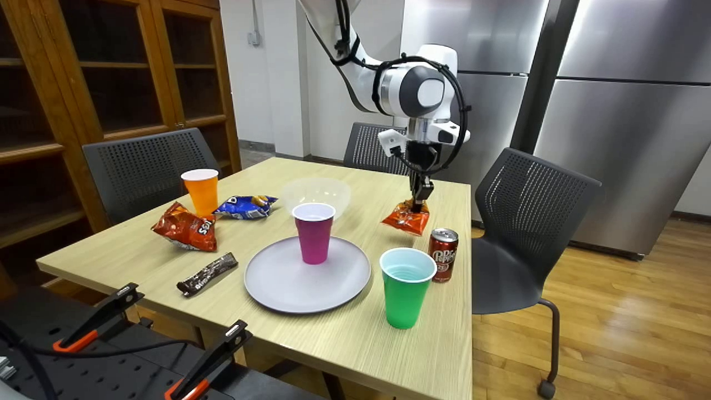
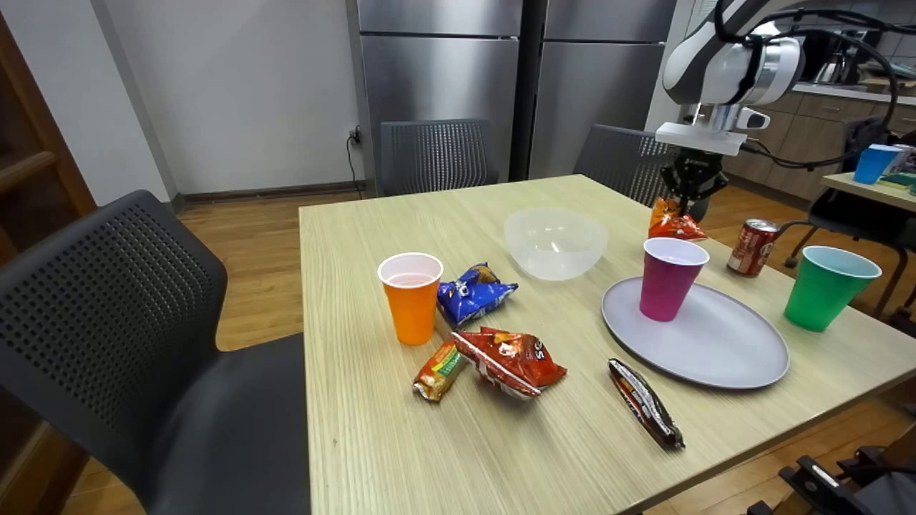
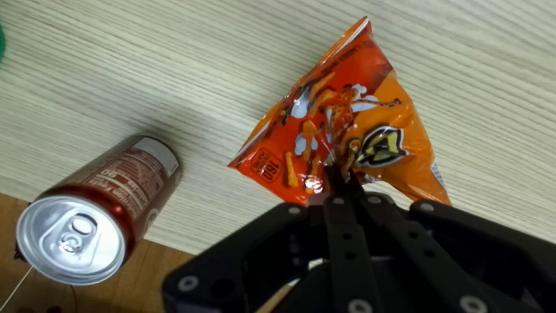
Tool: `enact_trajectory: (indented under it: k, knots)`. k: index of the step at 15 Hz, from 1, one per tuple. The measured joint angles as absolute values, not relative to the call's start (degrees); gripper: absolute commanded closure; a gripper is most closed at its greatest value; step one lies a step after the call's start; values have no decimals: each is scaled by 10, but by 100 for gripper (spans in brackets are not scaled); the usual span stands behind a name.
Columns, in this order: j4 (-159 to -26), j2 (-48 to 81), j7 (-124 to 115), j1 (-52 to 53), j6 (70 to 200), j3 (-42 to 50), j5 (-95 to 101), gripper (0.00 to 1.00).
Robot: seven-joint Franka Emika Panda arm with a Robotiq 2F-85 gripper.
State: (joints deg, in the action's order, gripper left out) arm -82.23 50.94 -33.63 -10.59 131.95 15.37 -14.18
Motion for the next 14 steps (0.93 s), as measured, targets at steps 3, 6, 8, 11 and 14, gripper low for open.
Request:
enact_trajectory:
  k: [3,6,8,11,14]
  knots:
    - [-823,494,-333,-105,1322,143,-142,100]
    - [-828,477,-324,-103,1330,132,-142,100]
    - [-840,463,-315,-102,1342,124,-142,100]
    - [-875,436,-296,-95,1372,112,-142,100]
    - [-922,404,-276,-86,1405,100,-142,100]
